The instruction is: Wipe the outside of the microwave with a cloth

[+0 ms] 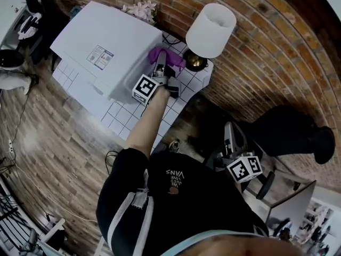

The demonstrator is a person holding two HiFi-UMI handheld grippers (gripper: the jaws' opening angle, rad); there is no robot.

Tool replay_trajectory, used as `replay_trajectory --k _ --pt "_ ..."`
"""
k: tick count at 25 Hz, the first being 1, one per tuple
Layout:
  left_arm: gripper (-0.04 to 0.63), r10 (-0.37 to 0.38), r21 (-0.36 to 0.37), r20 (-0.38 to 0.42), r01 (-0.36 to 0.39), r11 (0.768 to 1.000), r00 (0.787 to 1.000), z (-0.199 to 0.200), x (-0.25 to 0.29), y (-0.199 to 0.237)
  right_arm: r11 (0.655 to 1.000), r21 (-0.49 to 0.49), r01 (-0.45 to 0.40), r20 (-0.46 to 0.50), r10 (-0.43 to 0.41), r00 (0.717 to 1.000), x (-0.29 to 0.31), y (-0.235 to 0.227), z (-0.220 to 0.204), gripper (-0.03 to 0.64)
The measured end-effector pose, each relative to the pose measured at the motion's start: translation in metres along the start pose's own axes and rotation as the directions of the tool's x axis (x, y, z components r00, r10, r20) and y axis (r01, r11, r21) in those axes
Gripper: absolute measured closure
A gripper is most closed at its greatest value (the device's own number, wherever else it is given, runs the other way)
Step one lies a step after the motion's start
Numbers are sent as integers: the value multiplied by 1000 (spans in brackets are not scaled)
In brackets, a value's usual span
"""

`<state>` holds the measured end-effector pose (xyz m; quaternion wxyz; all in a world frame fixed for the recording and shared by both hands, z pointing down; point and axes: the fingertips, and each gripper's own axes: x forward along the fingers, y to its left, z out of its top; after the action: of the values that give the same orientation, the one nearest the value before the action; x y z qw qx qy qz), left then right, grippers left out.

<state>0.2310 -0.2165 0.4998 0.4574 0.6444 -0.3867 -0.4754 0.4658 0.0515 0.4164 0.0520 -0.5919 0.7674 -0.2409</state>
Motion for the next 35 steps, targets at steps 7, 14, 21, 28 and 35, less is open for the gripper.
replay_trajectory --k 7,14,21,28,35 --pt "466 6 32 -22 -5 999 1000 -12 22 3 998 8 62 25 -62 998 -18 -17 6 617" --pt "466 -13 33 -17 13 999 1000 -7 -26 -13 1000 15 -5 15 5 1000 -10 0 1 617" --pt "466 -2 -36 68 5 999 998 23 -118 -22 987 -4 -164 -49 163 985 19 40 -17 617" --pt "466 119 -6 159 -119 993 980 56 -209 0 960 -14 -280 -114 277 954 34 75 -36 617" --pt "466 156 17 219 -163 986 963 83 -222 17 966 -14 -257 -115 254 960 24 70 -39 617"
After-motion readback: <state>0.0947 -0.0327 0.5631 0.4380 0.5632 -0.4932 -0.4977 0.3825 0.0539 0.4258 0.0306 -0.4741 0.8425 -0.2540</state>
